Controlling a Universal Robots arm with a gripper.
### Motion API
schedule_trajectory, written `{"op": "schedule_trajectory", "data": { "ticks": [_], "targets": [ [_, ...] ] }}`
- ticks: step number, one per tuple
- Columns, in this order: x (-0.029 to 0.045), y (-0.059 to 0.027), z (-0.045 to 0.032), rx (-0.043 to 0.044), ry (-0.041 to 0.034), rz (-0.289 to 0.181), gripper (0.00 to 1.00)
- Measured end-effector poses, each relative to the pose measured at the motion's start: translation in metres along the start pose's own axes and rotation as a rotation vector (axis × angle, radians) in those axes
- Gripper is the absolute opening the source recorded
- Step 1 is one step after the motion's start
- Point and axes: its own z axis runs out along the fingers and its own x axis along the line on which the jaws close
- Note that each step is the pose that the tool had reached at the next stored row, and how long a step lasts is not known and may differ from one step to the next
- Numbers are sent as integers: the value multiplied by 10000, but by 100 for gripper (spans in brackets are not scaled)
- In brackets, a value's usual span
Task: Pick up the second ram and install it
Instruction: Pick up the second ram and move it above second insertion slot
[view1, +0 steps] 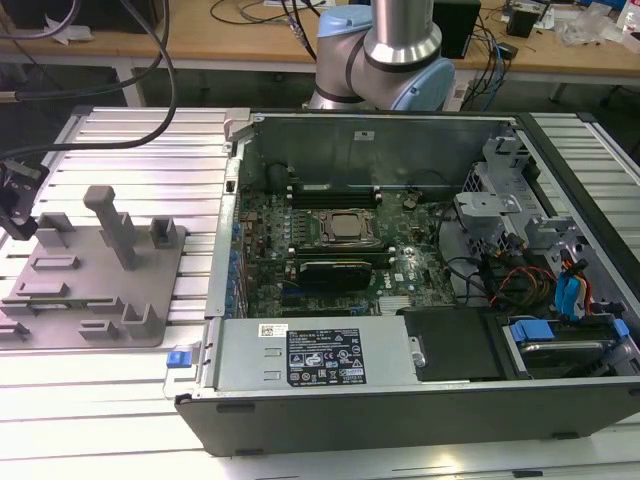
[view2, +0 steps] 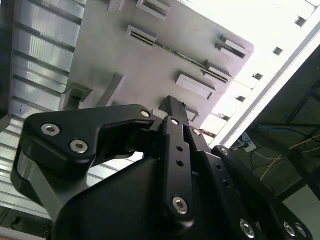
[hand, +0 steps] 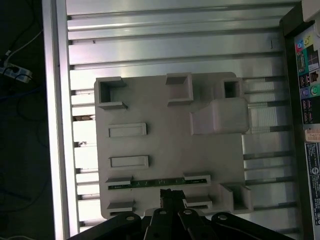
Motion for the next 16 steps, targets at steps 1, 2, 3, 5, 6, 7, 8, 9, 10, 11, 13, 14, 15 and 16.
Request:
{"op": "schedule_trajectory", "data": {
  "ticks": [1,2,3,5,6,7,8,9,10,11,13,14,15,16],
  "targets": [
    [0,0,0,0,0,0,8],
    [0,0,0,0,0,0,8],
    [0,0,1,0,0,0,8],
    [0,0,1,0,0,-1,8],
    [0,0,2,-1,2,-55,8],
    [1,0,3,-4,7,-153,8],
    [1,0,5,-7,12,-271,8],
    [1,0,8,-15,29,-648,8],
    [2,0,10,-22,42,-926,8],
    [3,-1,11,-33,64,-1415,8],
    [4,-1,12,-41,78,-1732,8],
    [5,-1,14,-50,97,-2142,8],
    [5,-1,15,-55,110,-2438,8],
    [5,-1,16,-62,126,-2771,8]
  ]
}}
